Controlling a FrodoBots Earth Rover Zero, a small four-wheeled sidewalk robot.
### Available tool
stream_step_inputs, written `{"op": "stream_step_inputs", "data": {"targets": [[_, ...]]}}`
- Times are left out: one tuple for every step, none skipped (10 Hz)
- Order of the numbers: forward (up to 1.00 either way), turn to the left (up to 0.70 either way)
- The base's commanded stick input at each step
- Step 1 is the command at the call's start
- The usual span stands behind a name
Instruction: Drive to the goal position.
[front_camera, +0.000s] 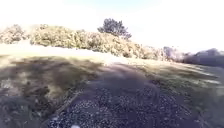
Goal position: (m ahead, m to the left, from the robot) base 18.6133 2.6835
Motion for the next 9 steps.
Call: {"op": "stream_step_inputs", "data": {"targets": [[0.70,-0.09],[0.70,-0.05],[0.70,0.00],[0.70,0.00],[0.70,0.00],[0.70,0.00],[0.70,0.00],[0.70,0.00],[0.70,0.00]]}}
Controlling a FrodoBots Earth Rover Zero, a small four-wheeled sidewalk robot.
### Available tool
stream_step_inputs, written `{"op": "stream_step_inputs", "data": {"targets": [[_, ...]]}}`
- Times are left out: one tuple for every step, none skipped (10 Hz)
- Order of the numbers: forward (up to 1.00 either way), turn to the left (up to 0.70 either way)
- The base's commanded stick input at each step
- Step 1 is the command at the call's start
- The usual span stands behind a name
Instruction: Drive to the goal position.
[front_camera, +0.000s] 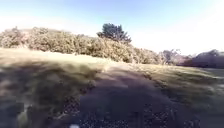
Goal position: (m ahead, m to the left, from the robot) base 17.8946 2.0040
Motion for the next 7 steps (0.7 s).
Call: {"op": "stream_step_inputs", "data": {"targets": [[0.70,0.00],[0.70,0.00],[0.70,0.00],[0.70,0.00],[0.70,0.00],[0.70,0.00],[0.70,-0.02]]}}
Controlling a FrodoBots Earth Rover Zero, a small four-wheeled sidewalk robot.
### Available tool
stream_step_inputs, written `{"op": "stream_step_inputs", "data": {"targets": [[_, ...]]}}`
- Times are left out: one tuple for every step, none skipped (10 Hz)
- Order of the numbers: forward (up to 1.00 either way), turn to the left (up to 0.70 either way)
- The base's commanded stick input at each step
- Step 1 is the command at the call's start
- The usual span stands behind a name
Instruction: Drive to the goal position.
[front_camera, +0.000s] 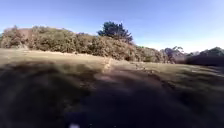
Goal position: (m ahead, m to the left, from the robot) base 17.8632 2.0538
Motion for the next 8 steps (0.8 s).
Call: {"op": "stream_step_inputs", "data": {"targets": [[0.70,-0.07],[0.70,-0.14],[0.70,-0.14],[0.70,-0.14],[0.70,-0.14],[0.70,-0.14],[0.70,-0.14],[0.70,-0.14]]}}
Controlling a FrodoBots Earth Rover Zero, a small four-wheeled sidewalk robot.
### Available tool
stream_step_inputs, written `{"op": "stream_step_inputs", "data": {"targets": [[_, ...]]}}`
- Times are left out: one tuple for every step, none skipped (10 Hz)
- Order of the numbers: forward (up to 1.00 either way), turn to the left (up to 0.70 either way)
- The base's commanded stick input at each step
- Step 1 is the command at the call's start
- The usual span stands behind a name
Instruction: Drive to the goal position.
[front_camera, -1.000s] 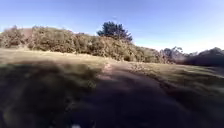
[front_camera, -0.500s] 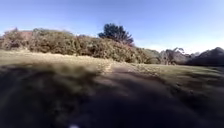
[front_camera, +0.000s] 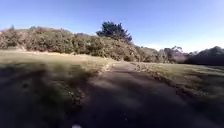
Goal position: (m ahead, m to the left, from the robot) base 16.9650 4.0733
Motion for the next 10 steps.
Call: {"op": "stream_step_inputs", "data": {"targets": [[0.70,-0.14],[0.70,-0.14],[0.70,-0.14],[0.70,-0.14],[0.70,-0.14],[0.70,-0.12],[0.70,-0.08],[0.70,0.00],[0.70,0.00],[0.70,0.00]]}}
